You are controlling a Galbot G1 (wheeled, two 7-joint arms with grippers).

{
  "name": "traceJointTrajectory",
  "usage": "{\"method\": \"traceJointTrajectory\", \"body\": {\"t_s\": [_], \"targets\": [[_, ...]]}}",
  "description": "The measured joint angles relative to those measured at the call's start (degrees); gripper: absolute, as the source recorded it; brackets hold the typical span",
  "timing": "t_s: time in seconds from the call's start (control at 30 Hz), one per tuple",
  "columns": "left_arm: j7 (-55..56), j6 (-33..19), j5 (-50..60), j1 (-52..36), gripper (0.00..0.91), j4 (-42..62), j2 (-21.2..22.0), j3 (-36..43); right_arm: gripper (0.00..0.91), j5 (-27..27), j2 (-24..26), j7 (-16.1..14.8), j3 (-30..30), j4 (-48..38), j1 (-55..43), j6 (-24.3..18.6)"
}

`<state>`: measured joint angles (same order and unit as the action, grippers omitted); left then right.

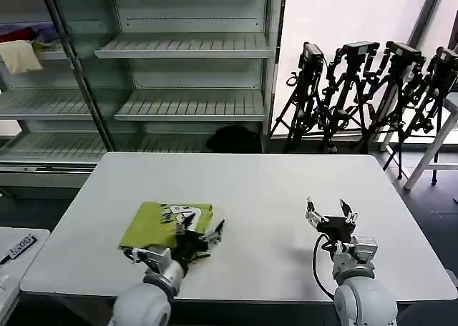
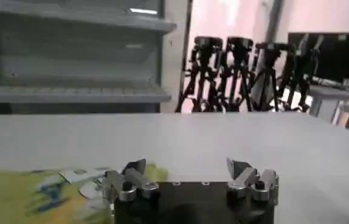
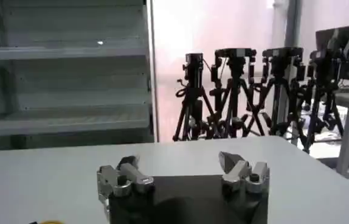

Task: Fold and organize the clothes.

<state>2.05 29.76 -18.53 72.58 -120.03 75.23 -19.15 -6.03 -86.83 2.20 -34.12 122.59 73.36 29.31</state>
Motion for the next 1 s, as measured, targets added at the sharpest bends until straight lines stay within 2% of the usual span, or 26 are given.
{"method": "traceJointTrajectory", "body": {"t_s": [0.23,0.4,1.0], "targets": [[-2.47,-0.41,-3.23,0.78,0.907,1.85,-4.41,-10.95,0.907,0.58,-0.03,-0.12,0.73,-0.27,-0.53,0.17],[-3.85,-0.69,-3.54,0.49,0.907,4.69,-6.25,-15.16,0.907,0.92,-0.11,-0.13,0.89,-0.39,-0.51,0.17],[-6.41,-0.95,-3.38,-0.54,0.907,13.42,-7.23,-18.3,0.907,1.04,0.0,-0.55,0.69,-0.03,-0.19,0.08]]}}
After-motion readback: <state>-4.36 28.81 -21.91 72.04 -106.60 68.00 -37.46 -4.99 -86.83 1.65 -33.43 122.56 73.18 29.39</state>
